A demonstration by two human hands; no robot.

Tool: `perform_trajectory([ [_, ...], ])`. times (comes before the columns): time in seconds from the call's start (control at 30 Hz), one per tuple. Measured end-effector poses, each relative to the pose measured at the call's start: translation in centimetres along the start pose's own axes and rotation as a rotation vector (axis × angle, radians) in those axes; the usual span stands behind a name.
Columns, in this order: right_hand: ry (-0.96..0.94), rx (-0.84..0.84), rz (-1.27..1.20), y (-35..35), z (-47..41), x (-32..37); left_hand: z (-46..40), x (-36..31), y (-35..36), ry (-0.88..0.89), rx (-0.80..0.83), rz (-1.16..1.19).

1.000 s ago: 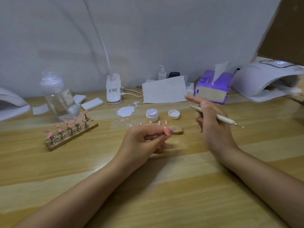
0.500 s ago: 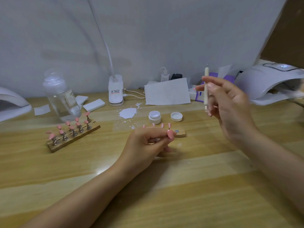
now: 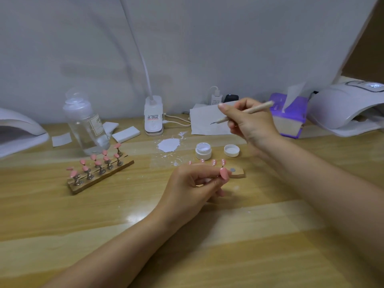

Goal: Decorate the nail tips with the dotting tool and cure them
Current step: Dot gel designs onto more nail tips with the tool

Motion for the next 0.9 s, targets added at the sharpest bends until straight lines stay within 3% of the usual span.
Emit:
perform_trajectory([
  [0.3,-0.136,-0.099,0.556,2.3,-0.9,-0.8,-0.1,0.6,-0.1,-0.023,-0.003,-0.025],
  [0.9,-0.167,-0.086,0.698,3.5,-1.2,-1.3,-0.1,0.6,-0.1,-0.041,-0.001,-0.027],
])
Point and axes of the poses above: each hand's wrist, its own z-axis away from the middle knuckle, its own y-axis out of the palm, x = y × z, the point moved 8 cm from there along -z, towards the middle knuckle, and after that the axes turned 14 degrees about y, right-handed, at the moved point
